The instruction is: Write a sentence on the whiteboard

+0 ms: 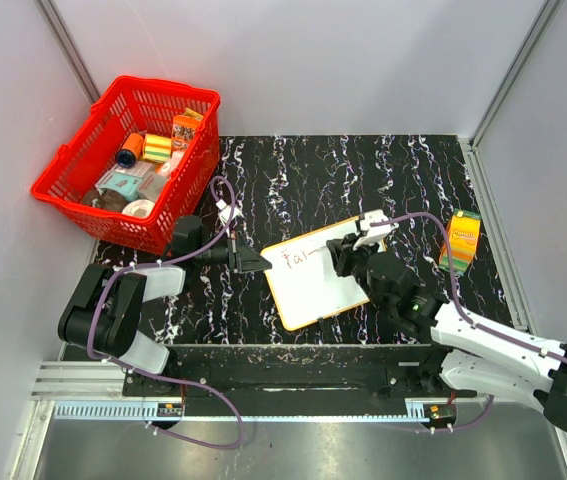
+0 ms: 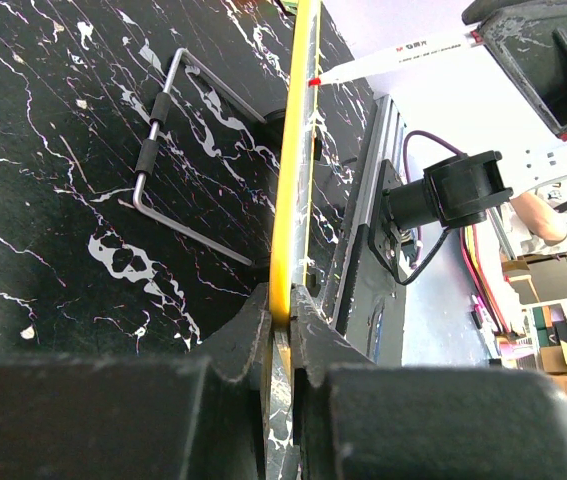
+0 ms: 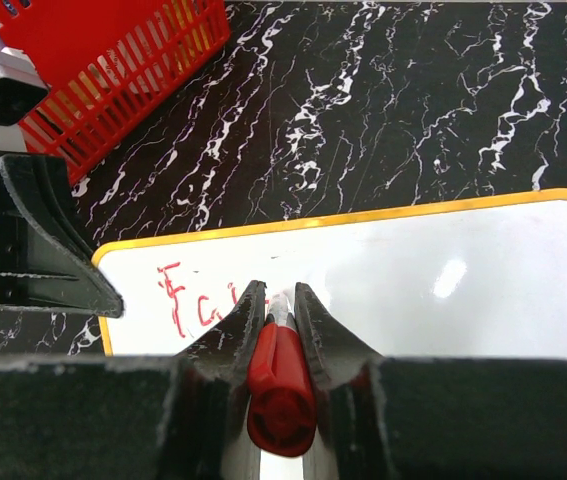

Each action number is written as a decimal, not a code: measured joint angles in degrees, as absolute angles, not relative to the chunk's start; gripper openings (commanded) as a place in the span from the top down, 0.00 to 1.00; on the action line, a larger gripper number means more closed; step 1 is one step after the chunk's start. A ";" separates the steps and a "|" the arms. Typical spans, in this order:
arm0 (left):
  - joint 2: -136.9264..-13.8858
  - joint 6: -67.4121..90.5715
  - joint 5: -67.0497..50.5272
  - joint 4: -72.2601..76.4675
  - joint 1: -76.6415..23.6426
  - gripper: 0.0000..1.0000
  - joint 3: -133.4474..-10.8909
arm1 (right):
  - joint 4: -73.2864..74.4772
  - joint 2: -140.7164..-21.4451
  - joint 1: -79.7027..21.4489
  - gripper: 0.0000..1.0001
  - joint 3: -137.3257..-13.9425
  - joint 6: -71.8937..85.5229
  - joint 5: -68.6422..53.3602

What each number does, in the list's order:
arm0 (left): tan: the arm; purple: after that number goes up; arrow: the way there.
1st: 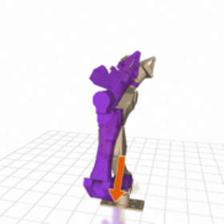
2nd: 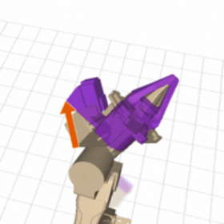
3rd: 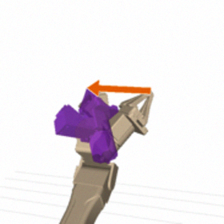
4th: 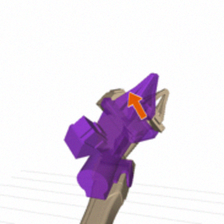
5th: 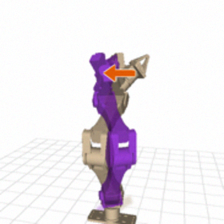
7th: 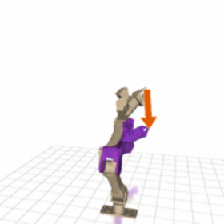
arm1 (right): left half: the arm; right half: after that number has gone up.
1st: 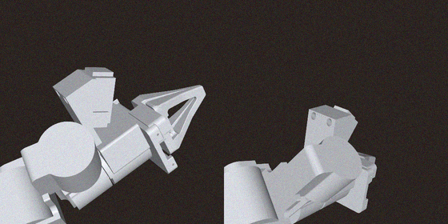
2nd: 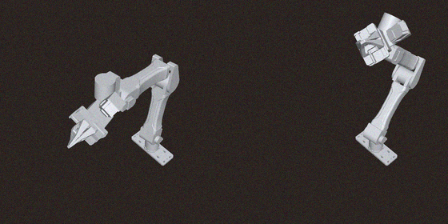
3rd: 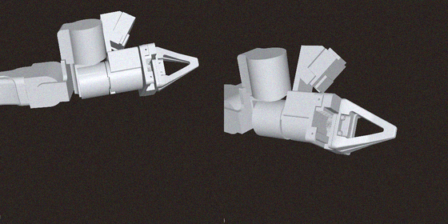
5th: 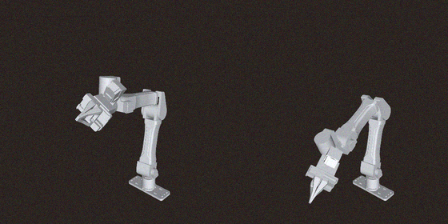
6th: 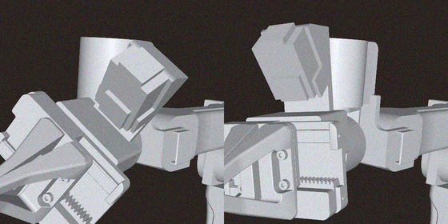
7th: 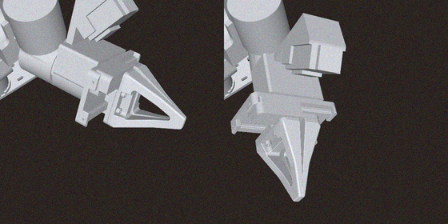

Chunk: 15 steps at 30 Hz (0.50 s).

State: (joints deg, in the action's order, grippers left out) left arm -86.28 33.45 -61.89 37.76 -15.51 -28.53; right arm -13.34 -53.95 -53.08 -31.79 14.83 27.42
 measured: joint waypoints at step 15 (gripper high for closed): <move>-86.17 32.82 -61.89 37.30 -15.68 1.00 -28.80 | -12.16 -51.29 -52.27 1.00 -31.79 14.79 25.85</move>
State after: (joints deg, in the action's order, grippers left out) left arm -86.17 32.82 -61.89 37.30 -15.68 -28.80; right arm -12.16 -51.29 -52.27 -31.79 14.79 25.85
